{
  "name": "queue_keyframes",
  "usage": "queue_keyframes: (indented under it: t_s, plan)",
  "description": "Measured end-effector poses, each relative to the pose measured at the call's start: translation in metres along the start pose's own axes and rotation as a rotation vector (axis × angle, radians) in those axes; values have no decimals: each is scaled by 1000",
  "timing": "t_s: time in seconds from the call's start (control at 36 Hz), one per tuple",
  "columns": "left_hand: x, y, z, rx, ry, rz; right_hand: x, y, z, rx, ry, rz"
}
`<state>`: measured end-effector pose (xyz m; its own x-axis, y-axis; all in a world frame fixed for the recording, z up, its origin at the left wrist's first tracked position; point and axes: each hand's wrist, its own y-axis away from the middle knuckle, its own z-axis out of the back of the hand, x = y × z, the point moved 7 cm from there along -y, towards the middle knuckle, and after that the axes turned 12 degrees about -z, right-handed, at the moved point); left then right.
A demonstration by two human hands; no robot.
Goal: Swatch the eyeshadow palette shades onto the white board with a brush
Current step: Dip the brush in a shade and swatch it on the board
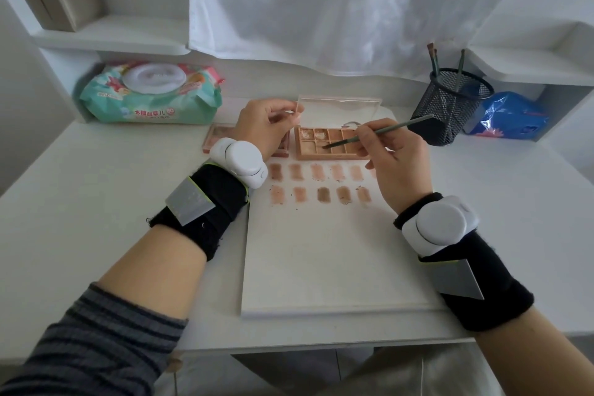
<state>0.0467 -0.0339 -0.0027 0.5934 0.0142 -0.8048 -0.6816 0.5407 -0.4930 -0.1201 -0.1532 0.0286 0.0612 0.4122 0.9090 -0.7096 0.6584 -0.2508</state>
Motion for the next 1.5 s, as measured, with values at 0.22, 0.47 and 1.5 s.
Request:
queue_keyframes:
  t_s: [0.22, 0.47, 1.5]
  plan:
    - [1, 0, -1, 4, 15, -5, 0, 0, 0, 3, -20, -11]
    - [2, -1, -1, -1, 24, -7, -6, -3, -5, 59, -62, -62]
    - [5, 0, -6, 20, -21, -25, -27, 16, 60, -72, 73, -26]
